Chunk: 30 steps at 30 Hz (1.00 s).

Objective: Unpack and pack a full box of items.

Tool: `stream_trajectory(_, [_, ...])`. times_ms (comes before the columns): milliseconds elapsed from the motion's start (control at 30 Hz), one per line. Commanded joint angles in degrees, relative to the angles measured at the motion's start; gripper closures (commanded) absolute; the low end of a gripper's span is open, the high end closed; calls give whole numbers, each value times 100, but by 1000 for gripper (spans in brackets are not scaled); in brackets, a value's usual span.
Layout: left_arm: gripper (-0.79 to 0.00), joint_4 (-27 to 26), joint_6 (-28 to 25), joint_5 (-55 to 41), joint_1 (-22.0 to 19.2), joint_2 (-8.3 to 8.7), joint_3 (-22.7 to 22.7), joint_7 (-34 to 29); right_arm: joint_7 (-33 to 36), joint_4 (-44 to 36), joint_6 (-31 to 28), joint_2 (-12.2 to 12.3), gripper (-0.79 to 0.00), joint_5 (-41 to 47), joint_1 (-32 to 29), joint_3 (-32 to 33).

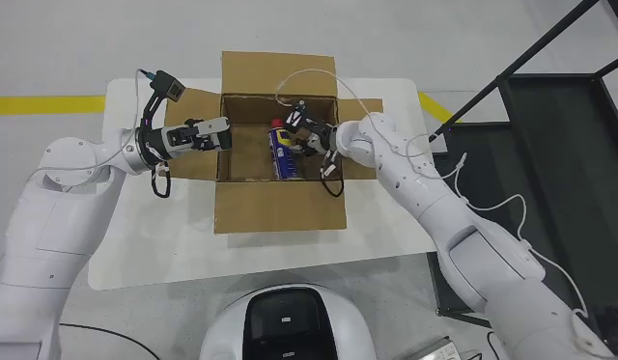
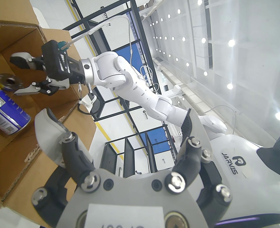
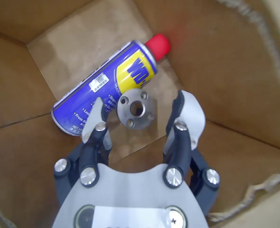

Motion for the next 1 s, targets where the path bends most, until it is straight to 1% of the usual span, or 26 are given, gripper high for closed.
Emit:
stream_trajectory(0, [-785, 0, 0, 0, 0, 0, 0, 0, -102, -263, 5, 86, -785, -9, -99, 198])
stream_trajectory(100, [-785, 0, 0, 0, 0, 0, 0, 0, -63, -881, -94, 262, -785, -90, -363, 543])
stream_trajectory(233, [-785, 0, 0, 0, 0, 0, 0, 0, -44, -2016, -215, 540, -785, -23, -1013, 1241])
stream_trajectory(367, [-785, 0, 0, 0, 0, 0, 0, 0, -15, -3332, -283, 803, -785, 77, -1946, 2071])
stream_trajectory(533, [-785, 0, 0, 0, 0, 0, 0, 0, 46, -4714, -167, 1056, -785, -297, -3237, 3024])
stream_trajectory(633, [-785, 0, 0, 0, 0, 0, 0, 0, -65, -5149, 195, 1135, -785, -437, -4020, 3489])
stream_trajectory(767, [-785, 0, 0, 0, 0, 0, 0, 0, -299, -5478, 420, 1189, -785, -376, -4848, 3876])
stream_trajectory(900, [-785, 0, 0, 0, 0, 0, 0, 0, -563, -5672, 452, 1222, -785, -254, -5396, 4153])
stream_trajectory(967, [-785, 0, 0, 0, 0, 0, 0, 0, -613, -5706, 417, 1229, -785, -221, -5476, 4200])
